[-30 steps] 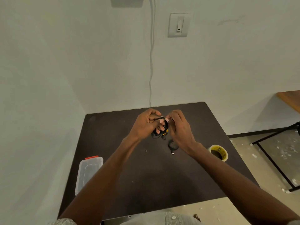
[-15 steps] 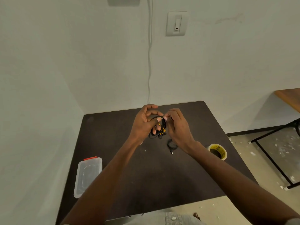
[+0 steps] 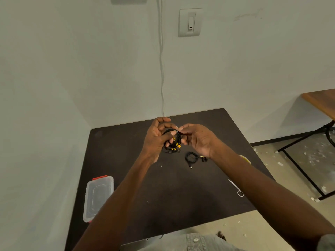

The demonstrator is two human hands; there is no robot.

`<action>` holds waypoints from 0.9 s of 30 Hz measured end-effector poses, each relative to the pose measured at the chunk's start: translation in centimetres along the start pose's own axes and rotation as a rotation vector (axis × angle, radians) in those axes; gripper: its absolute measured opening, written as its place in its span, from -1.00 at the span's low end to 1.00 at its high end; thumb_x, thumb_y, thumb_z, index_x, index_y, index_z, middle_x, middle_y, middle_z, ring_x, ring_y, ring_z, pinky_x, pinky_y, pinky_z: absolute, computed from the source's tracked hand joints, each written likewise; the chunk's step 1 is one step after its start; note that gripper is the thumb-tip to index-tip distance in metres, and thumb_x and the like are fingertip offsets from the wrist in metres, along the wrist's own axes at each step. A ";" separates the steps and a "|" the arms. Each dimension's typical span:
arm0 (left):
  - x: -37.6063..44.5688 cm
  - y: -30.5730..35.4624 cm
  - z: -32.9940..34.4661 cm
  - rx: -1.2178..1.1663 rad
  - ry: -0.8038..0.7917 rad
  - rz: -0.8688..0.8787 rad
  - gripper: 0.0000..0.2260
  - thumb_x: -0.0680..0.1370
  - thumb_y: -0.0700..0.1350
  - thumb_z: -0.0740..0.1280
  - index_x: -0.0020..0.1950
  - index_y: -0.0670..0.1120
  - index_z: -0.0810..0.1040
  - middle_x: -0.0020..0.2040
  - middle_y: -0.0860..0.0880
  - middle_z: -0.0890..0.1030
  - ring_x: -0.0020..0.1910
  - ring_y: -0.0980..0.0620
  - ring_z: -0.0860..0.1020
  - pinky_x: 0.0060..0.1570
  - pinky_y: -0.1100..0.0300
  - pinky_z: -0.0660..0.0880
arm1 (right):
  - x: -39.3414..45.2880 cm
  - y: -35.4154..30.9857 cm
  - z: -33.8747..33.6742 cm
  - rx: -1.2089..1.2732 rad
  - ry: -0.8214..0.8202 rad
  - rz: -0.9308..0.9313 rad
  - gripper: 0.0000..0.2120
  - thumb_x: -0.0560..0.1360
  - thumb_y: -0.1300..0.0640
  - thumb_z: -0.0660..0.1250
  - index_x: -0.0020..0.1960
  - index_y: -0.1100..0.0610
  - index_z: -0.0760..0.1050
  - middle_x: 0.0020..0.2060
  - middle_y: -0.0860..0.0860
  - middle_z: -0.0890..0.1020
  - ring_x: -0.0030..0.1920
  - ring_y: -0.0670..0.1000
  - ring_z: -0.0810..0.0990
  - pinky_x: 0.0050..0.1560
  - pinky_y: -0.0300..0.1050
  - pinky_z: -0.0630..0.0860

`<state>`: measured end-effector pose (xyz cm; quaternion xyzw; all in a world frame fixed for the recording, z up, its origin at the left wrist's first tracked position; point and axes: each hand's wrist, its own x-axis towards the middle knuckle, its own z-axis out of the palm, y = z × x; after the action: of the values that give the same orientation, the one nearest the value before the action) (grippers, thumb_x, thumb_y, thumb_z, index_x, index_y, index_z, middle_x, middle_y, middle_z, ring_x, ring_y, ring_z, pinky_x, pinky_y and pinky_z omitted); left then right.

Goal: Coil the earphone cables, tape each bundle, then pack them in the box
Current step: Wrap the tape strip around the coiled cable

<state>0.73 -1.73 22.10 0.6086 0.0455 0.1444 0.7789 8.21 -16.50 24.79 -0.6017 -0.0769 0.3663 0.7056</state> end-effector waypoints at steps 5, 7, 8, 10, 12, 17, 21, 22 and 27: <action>-0.1 0.2 0.0 -0.012 -0.095 0.046 -0.63 0.44 -0.37 0.38 0.16 -0.07 0.40 -0.07 -0.04 0.60 -0.23 -0.01 0.49 -0.32 0.17 0.41 | 0.2 -0.3 -0.6 0.176 -0.059 0.225 -0.86 0.46 0.30 0.33 -0.27 0.20 0.55 -0.49 0.02 0.56 -0.52 -0.10 0.50 -0.37 -0.24 0.47; -0.1 0.4 -0.3 -0.012 -0.137 0.041 -0.61 0.44 -0.37 0.38 0.20 -0.10 0.42 0.00 -0.07 0.58 -0.27 0.01 0.48 -0.33 0.18 0.43 | 0.2 -0.4 -0.7 0.193 -0.075 0.253 -0.77 0.47 0.31 0.31 -0.35 0.19 0.57 -0.54 0.02 0.52 -0.53 -0.09 0.50 -0.35 -0.23 0.46; -0.1 0.5 -0.4 0.006 -0.152 0.031 -0.63 0.45 -0.36 0.39 0.21 -0.12 0.45 0.02 -0.08 0.58 -0.27 0.03 0.49 -0.30 0.18 0.45 | 0.2 -0.5 -0.6 0.195 -0.082 0.267 -0.77 0.46 0.31 0.31 -0.37 0.19 0.56 -0.55 0.02 0.51 -0.54 -0.08 0.49 -0.34 -0.22 0.45; -0.2 0.6 -0.5 0.077 -0.184 0.018 -0.73 0.47 -0.35 0.38 0.14 -0.15 0.56 0.01 -0.07 0.59 -0.21 0.06 0.54 -0.22 0.22 0.48 | 0.2 -0.7 -0.4 0.206 -0.082 0.291 -0.88 0.38 0.33 0.32 -0.32 0.20 0.52 -0.56 0.03 0.50 -0.55 -0.07 0.50 -0.37 -0.22 0.46; -0.2 0.6 -0.7 0.124 -0.196 0.051 -0.80 0.49 -0.37 0.37 0.06 -0.18 0.63 0.07 -0.07 0.58 -0.07 0.08 0.58 -0.19 0.26 0.51 | 0.2 -1.0 -0.1 0.228 -0.071 0.299 -0.94 0.31 0.35 0.31 -0.29 0.23 0.48 -0.58 0.03 0.49 -0.57 -0.07 0.52 -0.36 -0.23 0.46; 0.0 0.3 -0.9 0.179 -0.130 0.167 -0.79 0.44 -0.30 0.43 -0.07 0.00 0.72 0.01 -0.03 0.62 0.06 0.05 0.59 0.03 0.24 0.50 | -0.1 -1.4 0.5 0.224 -0.053 0.307 -0.78 0.49 0.37 0.18 -0.31 0.25 0.45 -0.61 0.06 0.46 -0.62 -0.07 0.49 -0.43 -0.25 0.39; 0.1 -0.1 -1.8 0.195 -0.058 0.194 -0.83 0.43 -0.33 0.44 -0.07 -0.10 0.70 -0.05 -0.04 0.62 0.00 0.02 0.59 0.04 0.21 0.51 | 0.1 -0.6 0.8 0.075 -0.067 0.247 -0.84 0.53 0.31 0.30 -0.21 0.21 0.57 -0.47 0.02 0.54 -0.58 -0.13 0.37 -0.44 -0.28 0.40; 0.1 -0.1 -2.0 0.205 -0.039 0.191 -0.86 0.44 -0.35 0.43 -0.06 -0.16 0.68 -0.06 -0.07 0.62 -0.01 0.02 0.59 0.04 0.22 0.50 | 0.1 -0.4 1.0 0.039 -0.050 0.208 -0.89 0.54 0.31 0.30 -0.14 0.22 0.56 -0.42 0.03 0.58 -0.57 -0.14 0.37 -0.45 -0.29 0.40; -0.1 -0.5 -2.2 0.124 0.083 0.123 -0.89 0.47 -0.35 0.40 -0.08 -0.19 0.65 -0.10 -0.03 0.63 -0.11 0.06 0.60 -0.05 0.21 0.51 | 0.1 0.4 2.0 -0.039 0.045 -0.059 -0.83 0.61 0.35 0.17 0.11 0.36 0.51 -0.30 0.12 0.59 -0.47 -0.07 0.54 -0.39 -0.24 0.44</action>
<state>0.21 0.24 20.99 0.6510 0.0492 0.2138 0.7267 7.07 -14.86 24.93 -0.6210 -0.0858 0.3304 0.7056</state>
